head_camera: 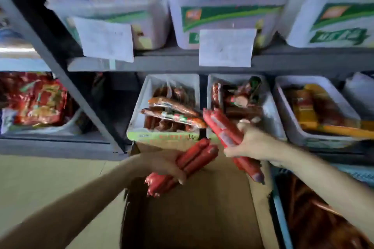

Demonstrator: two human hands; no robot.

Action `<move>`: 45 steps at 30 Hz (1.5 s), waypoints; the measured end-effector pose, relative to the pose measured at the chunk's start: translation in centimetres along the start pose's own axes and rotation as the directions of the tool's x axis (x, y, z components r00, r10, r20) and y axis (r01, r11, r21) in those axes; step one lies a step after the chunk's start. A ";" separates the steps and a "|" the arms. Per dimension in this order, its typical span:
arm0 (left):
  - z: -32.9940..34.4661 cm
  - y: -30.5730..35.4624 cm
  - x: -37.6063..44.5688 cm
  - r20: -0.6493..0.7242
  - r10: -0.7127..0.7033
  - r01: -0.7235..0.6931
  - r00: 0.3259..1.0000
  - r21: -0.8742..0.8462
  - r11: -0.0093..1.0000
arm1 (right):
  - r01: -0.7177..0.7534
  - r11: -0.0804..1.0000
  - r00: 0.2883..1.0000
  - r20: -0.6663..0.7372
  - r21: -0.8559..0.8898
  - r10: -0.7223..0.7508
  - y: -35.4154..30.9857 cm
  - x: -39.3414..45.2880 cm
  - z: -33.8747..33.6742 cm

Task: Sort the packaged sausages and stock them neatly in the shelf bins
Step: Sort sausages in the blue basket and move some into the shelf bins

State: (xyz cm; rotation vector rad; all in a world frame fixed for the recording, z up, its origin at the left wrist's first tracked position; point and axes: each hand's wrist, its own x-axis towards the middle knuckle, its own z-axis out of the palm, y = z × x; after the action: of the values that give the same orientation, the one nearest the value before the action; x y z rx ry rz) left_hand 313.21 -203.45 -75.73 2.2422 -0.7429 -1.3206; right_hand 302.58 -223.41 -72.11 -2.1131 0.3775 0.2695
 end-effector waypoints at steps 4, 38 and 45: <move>6.9 -7.7 5.4 -0.061 -0.233 0.204 0.971 -0.300 0.932 | -0.334 0.942 0.938 0.089 -0.032 0.335 7.5 2.6 7.1; -23.4 18.7 -4.1 -0.717 0.697 -0.396 -0.013 0.643 0.655 | 0.431 0.721 0.466 -0.551 -0.542 -0.693 -18.5 5.3 -17.6; -27.4 19.8 2.6 -0.625 0.569 0.043 0.534 0.692 0.720 | 0.048 0.483 0.992 -0.016 -0.874 -0.127 -20.0 17.3 -22.6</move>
State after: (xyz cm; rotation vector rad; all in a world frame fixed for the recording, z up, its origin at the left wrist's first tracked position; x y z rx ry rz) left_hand 334.10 -217.66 -53.06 2.6568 -1.2126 0.3188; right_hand 326.98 -235.04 -50.30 -3.1807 0.1653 0.3682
